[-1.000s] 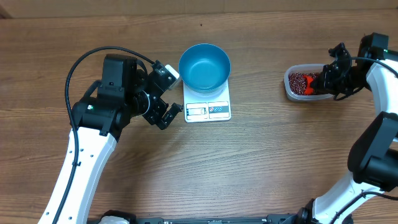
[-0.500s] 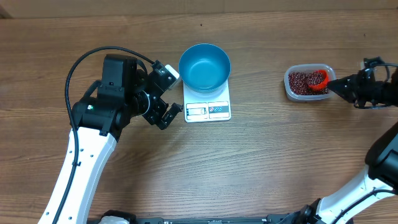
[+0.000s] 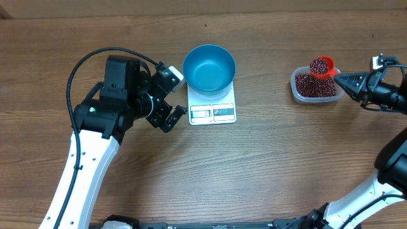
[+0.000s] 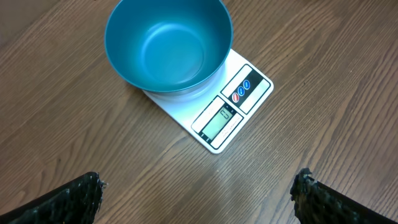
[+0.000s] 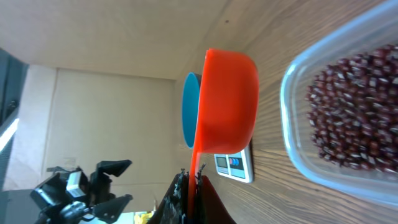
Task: Scoop item into bowl and weigh 150g on scale
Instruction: 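Dip the red scoop into the beans and lift a scoopful, then carry the filled scoop with the right gripper over the blue bowl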
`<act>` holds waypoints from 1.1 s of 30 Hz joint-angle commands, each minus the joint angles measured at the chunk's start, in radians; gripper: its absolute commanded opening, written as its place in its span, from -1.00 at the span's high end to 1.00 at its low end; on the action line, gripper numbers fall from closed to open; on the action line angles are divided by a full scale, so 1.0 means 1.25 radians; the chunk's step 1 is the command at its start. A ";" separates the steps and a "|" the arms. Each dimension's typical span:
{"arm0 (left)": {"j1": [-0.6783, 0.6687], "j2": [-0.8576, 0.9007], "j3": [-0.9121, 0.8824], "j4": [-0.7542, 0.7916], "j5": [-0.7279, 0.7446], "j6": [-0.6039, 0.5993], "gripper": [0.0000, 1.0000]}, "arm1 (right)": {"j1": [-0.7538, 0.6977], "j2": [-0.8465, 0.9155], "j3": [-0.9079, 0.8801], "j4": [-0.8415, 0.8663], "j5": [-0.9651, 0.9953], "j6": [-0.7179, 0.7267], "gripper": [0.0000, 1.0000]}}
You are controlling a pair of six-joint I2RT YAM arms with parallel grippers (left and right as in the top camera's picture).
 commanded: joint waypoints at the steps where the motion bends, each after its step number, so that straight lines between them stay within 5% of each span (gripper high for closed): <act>1: 0.004 -0.013 0.012 -0.002 0.011 -0.009 -0.99 | 0.052 0.008 -0.004 -0.001 -0.097 -0.017 0.93; 9: 0.004 -0.013 0.012 -0.002 0.011 -0.009 -0.99 | 0.237 0.008 -0.003 0.021 -0.128 0.033 0.93; 16: 0.004 -0.013 0.012 -0.002 0.011 -0.009 -0.99 | 0.374 0.008 -0.003 0.208 -0.105 0.239 0.93; 23: 0.004 -0.013 0.012 -0.002 0.011 -0.009 -0.99 | 0.485 0.008 0.009 0.459 0.050 0.538 0.93; 33: 0.004 -0.013 0.012 -0.002 0.011 -0.009 -1.00 | 0.601 0.005 0.182 0.389 0.421 0.562 0.92</act>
